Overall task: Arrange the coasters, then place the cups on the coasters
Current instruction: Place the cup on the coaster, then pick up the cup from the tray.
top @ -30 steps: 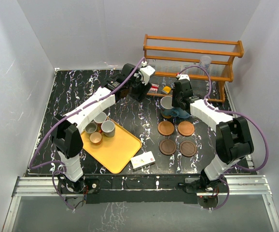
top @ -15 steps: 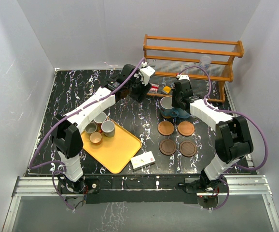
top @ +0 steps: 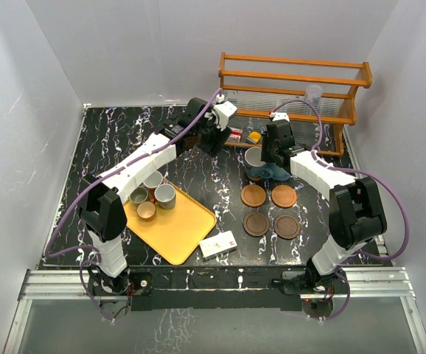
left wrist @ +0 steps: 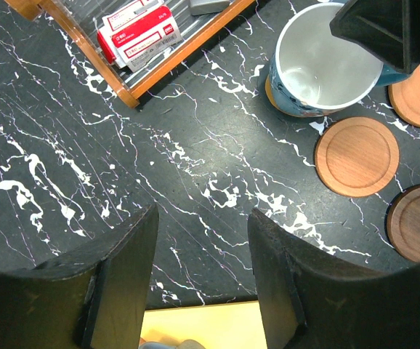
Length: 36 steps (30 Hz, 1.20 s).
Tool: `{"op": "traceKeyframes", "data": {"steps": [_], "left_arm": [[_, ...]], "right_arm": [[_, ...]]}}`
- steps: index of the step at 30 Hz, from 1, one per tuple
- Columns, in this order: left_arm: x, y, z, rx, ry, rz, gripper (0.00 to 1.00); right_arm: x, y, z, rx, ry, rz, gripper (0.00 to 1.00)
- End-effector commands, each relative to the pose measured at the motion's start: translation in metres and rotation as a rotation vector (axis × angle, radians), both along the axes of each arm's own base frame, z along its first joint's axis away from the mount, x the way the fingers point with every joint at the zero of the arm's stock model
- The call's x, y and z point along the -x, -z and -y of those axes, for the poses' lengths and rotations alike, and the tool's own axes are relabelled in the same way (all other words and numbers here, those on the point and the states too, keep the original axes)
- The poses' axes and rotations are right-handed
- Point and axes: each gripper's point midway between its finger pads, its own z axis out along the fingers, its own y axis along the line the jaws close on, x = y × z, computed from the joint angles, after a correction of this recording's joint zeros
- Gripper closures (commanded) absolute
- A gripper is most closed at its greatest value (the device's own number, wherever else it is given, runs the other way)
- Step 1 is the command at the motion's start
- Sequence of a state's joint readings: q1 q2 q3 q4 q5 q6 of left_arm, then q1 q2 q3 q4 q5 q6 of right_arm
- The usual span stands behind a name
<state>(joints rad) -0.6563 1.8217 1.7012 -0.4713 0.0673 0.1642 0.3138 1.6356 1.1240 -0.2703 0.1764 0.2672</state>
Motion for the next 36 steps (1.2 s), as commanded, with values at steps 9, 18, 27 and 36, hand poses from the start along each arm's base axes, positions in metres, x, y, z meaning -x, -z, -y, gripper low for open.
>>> {"op": "traceKeyframes", "data": {"steps": [9,18,27,36], "left_arm": [[0.005,-0.028,-0.008,0.017,0.003,0.068,0.49],[0.004,-0.027,-0.014,-0.009,-0.004,0.086,0.48],[0.007,-0.006,-0.052,-0.068,-0.060,0.000,0.49],[0.032,0.011,-0.142,-0.060,-0.173,-0.137,0.49]], "right_arm": [[-0.025,-0.058,-0.002,-0.029,0.008,0.173,0.70],[-0.028,-0.079,-0.014,-0.058,-0.065,0.208,0.68],[-0.026,-0.113,-0.010,0.010,-0.132,0.295,0.58],[0.002,-0.119,-0.033,0.061,-0.438,0.294,0.47]]}}
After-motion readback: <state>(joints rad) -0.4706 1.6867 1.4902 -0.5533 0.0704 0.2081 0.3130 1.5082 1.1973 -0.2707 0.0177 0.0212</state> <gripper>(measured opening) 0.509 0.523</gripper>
